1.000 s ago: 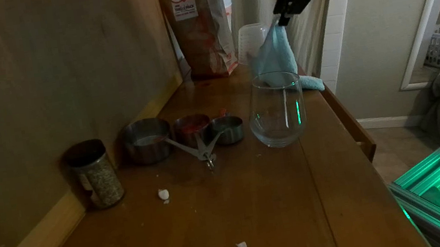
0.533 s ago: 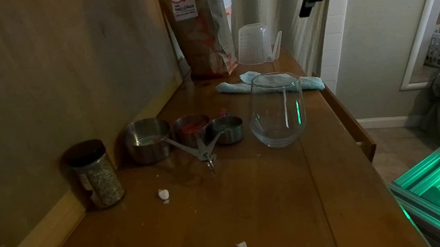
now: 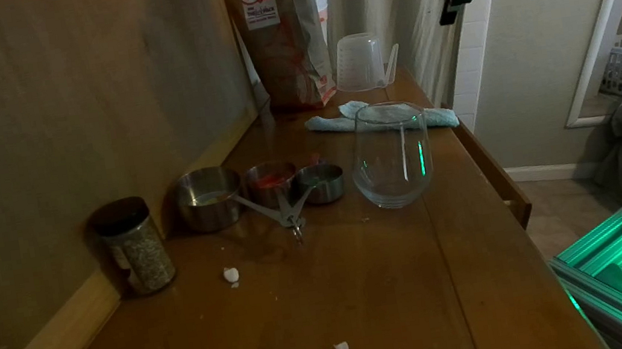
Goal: Open the top right drawer, remove the white towel from it and put it on the dresser
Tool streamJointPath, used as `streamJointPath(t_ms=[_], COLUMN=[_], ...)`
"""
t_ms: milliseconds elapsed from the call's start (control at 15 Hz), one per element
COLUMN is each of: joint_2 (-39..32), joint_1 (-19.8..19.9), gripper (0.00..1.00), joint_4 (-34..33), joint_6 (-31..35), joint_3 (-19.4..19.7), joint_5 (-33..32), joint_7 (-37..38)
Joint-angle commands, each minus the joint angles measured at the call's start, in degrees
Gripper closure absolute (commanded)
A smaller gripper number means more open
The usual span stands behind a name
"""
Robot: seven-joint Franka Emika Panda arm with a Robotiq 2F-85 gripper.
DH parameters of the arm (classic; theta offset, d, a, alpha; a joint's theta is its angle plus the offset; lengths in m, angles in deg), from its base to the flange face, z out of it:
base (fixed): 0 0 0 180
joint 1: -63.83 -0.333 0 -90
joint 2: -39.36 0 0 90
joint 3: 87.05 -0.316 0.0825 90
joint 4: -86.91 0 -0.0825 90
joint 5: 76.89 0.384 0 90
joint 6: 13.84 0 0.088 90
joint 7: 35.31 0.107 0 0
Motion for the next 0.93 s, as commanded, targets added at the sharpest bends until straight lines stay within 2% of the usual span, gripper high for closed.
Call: streamJointPath(t_ms=[0,67,133,333,400,467,600,867], joint_2=[-0.2,-0.3,-6.6,-6.7,-1.1,-2.0,-1.3,4.5], joint_1=[0.0,0.0,7.3,15.6,11.7,14.3,15.7,16.9], gripper=[0.0,0.0,0.0,0.0,0.0,0.0,0.0,0.0], joint_4=[0.0,0.0,-0.2,1.0,2.7,2.5,3.5,8.5], joint_6=[0.0,0.0,-5.7,-6.7,-2.1,-2.2,-1.5,-1.4], joint_3=[0.0,-0.1,-3.4,-7.3,-4.5,-5.6,-5.0,-4.7], joint_5=[0.0,0.0,4.1,7.6,3.6,4.5,4.4,0.3], joint_7=[0.0,0.0,-2.1,-3.9,0.1,-1.6,-2.5,-2.0])
